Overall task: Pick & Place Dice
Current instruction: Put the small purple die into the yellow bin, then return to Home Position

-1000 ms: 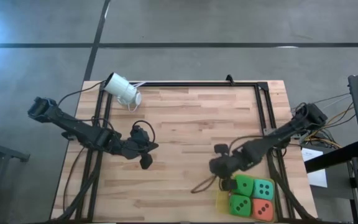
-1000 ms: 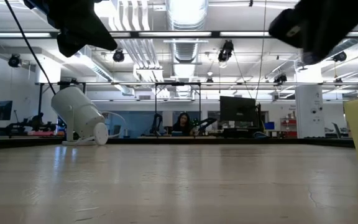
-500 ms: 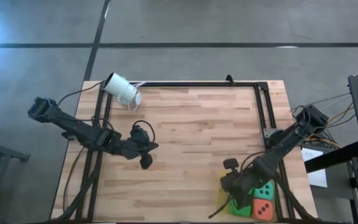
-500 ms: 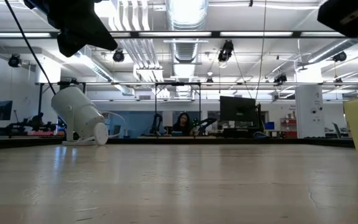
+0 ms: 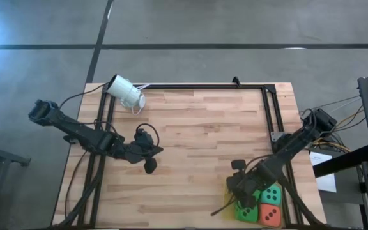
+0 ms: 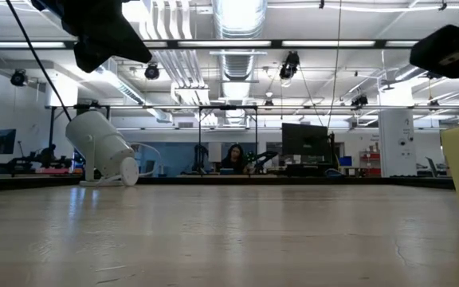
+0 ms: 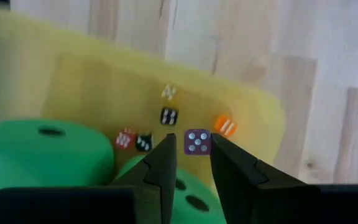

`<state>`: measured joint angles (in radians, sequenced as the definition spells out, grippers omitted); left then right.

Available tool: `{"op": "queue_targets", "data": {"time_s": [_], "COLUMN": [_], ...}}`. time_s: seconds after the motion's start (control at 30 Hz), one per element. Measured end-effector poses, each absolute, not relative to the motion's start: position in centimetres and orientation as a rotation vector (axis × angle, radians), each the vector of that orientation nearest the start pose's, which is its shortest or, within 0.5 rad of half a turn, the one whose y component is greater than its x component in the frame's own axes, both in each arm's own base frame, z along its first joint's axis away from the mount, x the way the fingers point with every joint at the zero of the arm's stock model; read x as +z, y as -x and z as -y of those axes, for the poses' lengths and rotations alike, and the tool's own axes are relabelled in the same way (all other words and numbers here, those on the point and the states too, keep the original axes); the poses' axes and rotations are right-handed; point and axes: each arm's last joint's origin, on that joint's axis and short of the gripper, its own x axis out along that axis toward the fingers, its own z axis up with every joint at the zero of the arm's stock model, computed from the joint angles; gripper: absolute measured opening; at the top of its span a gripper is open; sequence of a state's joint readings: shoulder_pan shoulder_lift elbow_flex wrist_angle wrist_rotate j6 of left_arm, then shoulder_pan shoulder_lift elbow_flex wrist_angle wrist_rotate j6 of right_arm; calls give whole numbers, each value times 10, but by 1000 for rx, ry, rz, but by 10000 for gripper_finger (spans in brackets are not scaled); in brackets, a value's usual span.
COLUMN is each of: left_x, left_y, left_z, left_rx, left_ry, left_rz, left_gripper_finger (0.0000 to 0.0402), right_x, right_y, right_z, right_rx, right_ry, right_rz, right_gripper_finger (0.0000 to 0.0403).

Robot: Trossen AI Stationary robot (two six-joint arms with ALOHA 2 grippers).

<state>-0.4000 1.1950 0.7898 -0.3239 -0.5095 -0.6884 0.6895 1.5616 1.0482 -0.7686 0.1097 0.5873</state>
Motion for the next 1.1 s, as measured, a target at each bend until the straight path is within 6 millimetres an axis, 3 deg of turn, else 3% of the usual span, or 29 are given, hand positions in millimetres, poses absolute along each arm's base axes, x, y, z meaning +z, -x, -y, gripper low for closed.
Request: {"op": "queue_targets", "data": {"time_s": [0.27, 0.53, 0.83, 1.1], "left_x": [246, 246, 260, 278], "left_y": [-228, -228, -227, -202], "left_z": [81, 82, 86, 84], "left_rx": [317, 289, 178, 101], "left_ry": [348, 340, 199, 102], "left_rz": [-575, -589, -533, -443], "left_gripper_finger": [2, 2, 2, 2], "right_x": [197, 205, 234, 274], "right_y": [-219, -224, -234, -225], "right_z": [-176, -178, -183, -171], "right_rx": [102, 146, 222, 221], "right_ry": [10, 40, 155, 166], "right_rz": [-1309, -1286, -1151, -894], "right_gripper_finger": [117, 111, 16, 8]}}
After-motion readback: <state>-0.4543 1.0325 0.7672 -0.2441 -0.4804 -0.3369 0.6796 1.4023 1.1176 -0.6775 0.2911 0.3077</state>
